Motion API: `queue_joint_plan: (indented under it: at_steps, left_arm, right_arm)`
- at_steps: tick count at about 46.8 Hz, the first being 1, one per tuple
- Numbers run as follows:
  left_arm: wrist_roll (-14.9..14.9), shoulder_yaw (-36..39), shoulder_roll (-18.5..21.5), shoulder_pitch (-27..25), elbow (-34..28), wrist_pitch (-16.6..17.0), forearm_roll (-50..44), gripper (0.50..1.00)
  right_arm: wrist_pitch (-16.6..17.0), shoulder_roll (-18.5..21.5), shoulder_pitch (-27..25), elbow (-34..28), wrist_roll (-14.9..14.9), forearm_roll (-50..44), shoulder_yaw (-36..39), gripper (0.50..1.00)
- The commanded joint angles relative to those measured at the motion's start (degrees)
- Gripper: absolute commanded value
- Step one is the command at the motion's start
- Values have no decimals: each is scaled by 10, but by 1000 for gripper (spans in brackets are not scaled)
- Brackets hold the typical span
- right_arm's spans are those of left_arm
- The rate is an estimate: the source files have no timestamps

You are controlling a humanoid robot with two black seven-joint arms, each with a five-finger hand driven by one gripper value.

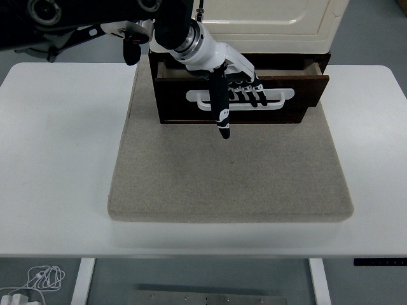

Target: Open the drawer under the combination cabinet

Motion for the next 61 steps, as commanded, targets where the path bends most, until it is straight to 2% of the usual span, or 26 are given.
queue_joint_plan:
  at_steps: [1,34,61]
  left_arm:
    - [1,-2,0,0,0,-4,0,1000]
    - [0,-11,10,-11,-8,-24,-13,1000]
    - [-1,-13,7,-4,-1,28,-12,1000]
  right_arm:
    - [0,0,0,0,0,0,0,928]
    - [0,0,0,0,0,0,0,928]
    - [0,0,0,0,0,0,0,928]
